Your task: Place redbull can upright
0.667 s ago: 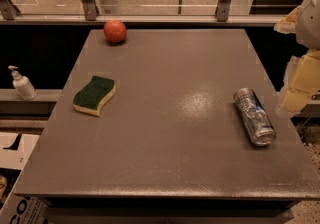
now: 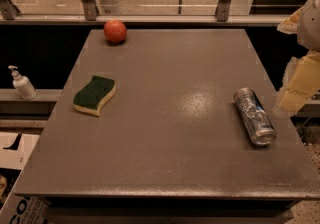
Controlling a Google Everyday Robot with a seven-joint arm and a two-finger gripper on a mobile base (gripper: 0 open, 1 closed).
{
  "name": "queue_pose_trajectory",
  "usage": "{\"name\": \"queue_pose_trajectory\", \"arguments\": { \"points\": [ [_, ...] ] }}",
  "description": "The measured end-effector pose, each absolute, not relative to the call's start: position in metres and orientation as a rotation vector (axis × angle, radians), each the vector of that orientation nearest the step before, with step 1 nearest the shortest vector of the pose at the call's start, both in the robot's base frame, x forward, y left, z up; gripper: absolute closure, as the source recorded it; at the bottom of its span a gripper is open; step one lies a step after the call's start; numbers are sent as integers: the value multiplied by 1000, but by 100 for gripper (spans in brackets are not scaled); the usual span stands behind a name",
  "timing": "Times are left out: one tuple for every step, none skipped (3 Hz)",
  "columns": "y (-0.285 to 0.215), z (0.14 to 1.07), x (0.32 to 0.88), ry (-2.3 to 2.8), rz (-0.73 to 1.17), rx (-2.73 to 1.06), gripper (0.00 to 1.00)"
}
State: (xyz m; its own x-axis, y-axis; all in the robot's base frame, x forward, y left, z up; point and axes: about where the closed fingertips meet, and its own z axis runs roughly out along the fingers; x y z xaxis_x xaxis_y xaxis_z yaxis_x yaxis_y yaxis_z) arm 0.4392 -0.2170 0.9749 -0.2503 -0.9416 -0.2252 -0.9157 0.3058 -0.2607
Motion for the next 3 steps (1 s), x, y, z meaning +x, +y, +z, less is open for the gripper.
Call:
{"name": "queue_pose_trajectory", "arguments": {
  "points": [
    [-218,967,446,2293,-116,-1545,0],
    [-220,943,464,2409,-134,-1285,0],
    [-219,935,470,2446,-144,-1203,0]
  ]
}}
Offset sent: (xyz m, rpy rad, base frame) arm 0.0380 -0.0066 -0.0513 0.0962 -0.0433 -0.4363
